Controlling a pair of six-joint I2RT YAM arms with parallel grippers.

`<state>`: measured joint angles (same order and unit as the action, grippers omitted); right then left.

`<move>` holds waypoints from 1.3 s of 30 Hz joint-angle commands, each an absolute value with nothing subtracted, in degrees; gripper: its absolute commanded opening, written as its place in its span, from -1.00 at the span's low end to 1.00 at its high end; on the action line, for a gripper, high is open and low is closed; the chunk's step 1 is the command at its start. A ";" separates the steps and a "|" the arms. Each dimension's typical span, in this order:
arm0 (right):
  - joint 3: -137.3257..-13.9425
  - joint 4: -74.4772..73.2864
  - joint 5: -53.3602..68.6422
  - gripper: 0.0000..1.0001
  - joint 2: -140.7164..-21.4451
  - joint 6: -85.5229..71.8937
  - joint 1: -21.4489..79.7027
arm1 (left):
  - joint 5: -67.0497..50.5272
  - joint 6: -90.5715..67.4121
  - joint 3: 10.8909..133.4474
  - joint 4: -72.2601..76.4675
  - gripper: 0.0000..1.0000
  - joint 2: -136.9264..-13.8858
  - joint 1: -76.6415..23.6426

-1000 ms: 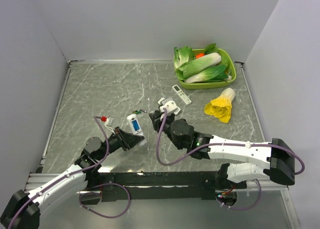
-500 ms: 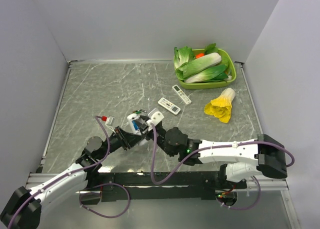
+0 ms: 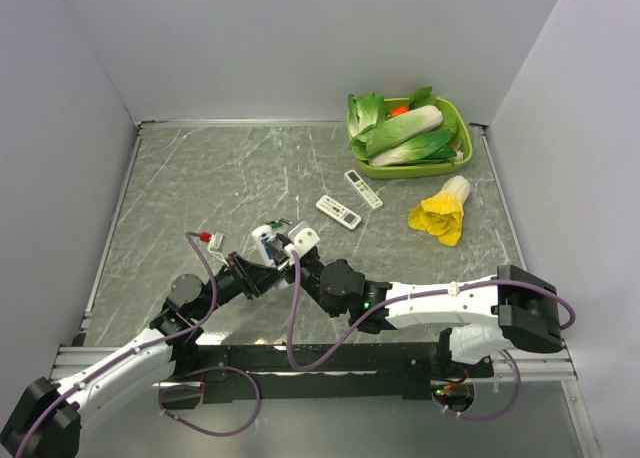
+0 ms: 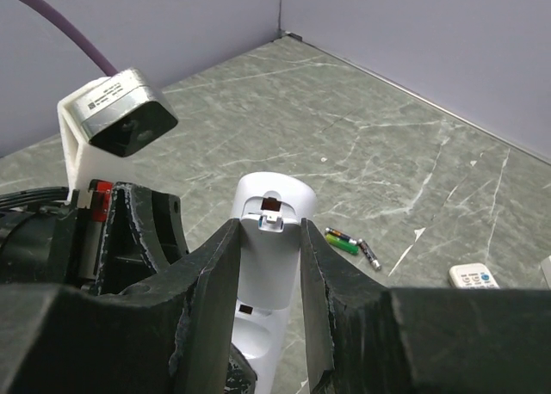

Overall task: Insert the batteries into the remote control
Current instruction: Load the battery cover into the remote control.

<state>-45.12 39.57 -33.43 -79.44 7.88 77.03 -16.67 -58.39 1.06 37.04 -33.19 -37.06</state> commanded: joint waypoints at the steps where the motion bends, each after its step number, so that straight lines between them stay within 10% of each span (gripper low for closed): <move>1: -48.25 42.89 -34.54 -0.94 -80.33 7.48 77.52 | -16.52 -59.59 -1.49 40.78 -0.98 -32.61 -36.91; 39: -49.04 41.05 -37.18 -0.94 -83.23 6.42 78.57 | -15.91 -60.20 -1.67 39.29 -0.98 -30.41 -36.91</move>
<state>-46.92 39.46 -35.88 -82.00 6.66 78.15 -16.16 -59.68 1.06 35.70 -31.53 -37.04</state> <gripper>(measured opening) 0.375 0.276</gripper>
